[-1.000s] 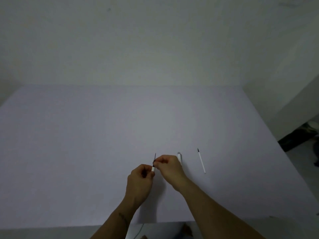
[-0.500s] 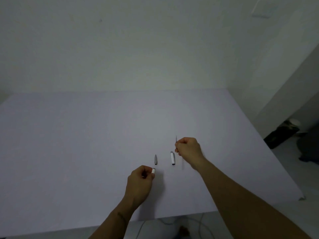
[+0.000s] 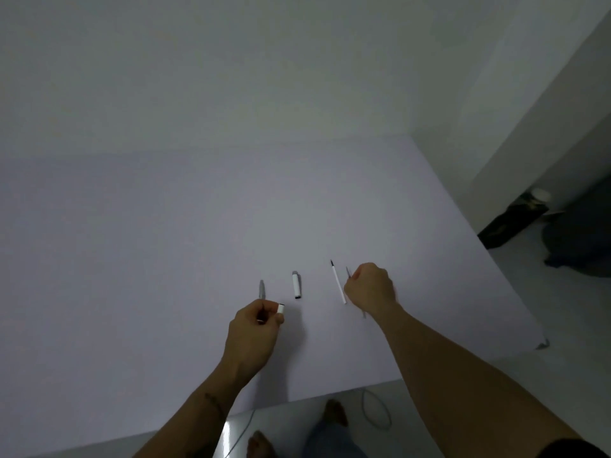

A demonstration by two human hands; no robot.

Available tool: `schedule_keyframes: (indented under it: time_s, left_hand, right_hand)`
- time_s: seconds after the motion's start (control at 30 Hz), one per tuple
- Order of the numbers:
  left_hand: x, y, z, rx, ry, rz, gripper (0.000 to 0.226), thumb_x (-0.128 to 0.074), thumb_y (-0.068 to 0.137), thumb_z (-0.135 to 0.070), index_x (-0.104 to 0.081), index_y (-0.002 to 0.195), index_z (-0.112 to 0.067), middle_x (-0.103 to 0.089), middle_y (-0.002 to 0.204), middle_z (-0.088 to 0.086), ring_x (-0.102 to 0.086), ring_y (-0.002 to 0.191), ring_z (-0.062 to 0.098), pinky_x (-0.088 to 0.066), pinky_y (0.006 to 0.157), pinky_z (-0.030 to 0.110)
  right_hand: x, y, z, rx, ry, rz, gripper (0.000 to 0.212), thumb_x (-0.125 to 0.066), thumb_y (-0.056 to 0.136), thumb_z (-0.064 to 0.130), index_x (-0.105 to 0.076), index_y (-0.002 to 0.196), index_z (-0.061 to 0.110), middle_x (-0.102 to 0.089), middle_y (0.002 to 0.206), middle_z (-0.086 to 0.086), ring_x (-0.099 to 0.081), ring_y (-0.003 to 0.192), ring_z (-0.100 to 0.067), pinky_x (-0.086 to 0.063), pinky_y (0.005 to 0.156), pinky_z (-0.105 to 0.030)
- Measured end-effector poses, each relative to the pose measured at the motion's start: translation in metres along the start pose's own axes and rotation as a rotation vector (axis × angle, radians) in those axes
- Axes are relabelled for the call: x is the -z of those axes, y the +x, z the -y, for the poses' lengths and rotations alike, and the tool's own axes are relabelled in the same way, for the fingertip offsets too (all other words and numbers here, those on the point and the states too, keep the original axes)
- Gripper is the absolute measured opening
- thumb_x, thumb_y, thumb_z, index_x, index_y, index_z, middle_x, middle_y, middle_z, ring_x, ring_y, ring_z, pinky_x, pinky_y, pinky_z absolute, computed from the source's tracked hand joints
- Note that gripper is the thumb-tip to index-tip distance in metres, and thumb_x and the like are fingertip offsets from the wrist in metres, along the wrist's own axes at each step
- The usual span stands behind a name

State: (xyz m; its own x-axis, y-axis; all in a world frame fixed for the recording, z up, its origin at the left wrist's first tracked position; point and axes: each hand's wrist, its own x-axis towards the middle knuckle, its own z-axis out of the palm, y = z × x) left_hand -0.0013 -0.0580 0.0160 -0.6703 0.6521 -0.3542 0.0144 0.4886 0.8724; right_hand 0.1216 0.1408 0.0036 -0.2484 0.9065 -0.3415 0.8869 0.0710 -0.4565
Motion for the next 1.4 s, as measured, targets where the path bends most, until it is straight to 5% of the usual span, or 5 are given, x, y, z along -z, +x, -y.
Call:
schedule_keyframes:
  time_s: [0.5, 0.73, 0.97, 1.23, 1.4]
  left_hand:
    - [-0.046, 0.021, -0.022, 0.044, 0.025, -0.043, 0.007, -0.061, 0.09, -0.013, -0.068, 0.093, -0.01, -0.069, 0.085, 0.008, -0.062, 0.071, 0.015, -0.044, 0.044, 0.006]
    - [-0.046, 0.024, -0.028, 0.03, 0.045, -0.078, 0.008, -0.061, 0.091, -0.014, -0.068, 0.094, -0.012, -0.068, 0.087, 0.007, -0.062, 0.074, 0.016, -0.044, 0.043, 0.005]
    - [-0.046, 0.024, -0.023, 0.038, 0.05, -0.084, 0.005, -0.063, 0.09, -0.016, -0.068, 0.091, -0.016, -0.069, 0.085, 0.002, -0.064, 0.077, 0.016, -0.044, 0.053, 0.011]
    - [-0.041, 0.018, -0.03, 0.013, 0.067, -0.069, 0.006, -0.062, 0.09, -0.016, -0.068, 0.092, -0.015, -0.069, 0.086, 0.001, -0.064, 0.078, 0.015, -0.044, 0.061, 0.015]
    - [-0.035, 0.017, -0.044, -0.021, 0.06, -0.065, 0.008, -0.061, 0.09, -0.015, -0.068, 0.094, -0.013, -0.069, 0.087, 0.003, -0.063, 0.079, 0.016, -0.049, 0.068, 0.021]
  right_hand:
    - [0.0, 0.042, -0.015, 0.09, -0.115, -0.016, 0.013, -0.061, 0.082, 0.024, -0.056, 0.083, 0.012, -0.063, 0.086, -0.007, -0.057, 0.071, -0.027, -0.039, 0.058, -0.025]
    - [-0.023, 0.019, -0.003, 0.27, -0.27, 0.043, 0.023, -0.059, 0.086, 0.036, -0.061, 0.092, 0.014, -0.068, 0.096, -0.008, -0.067, 0.085, -0.029, -0.042, 0.061, -0.029]
    - [-0.026, 0.017, 0.0, 0.232, -0.312, 0.123, 0.013, -0.063, 0.078, 0.016, -0.063, 0.09, 0.012, -0.069, 0.095, -0.009, -0.068, 0.085, -0.029, -0.048, 0.06, -0.029]
    - [0.009, 0.0, 0.04, 0.119, 0.265, 0.2, 0.012, -0.059, 0.071, 0.022, -0.058, 0.061, 0.015, -0.065, 0.063, -0.002, -0.061, 0.055, -0.019, -0.045, 0.047, -0.023]
    - [0.036, -0.016, 0.074, 0.153, 0.526, 0.292, 0.006, -0.059, 0.074, 0.01, -0.065, 0.072, 0.009, -0.072, 0.07, -0.009, -0.066, 0.052, -0.013, -0.052, 0.048, -0.022]
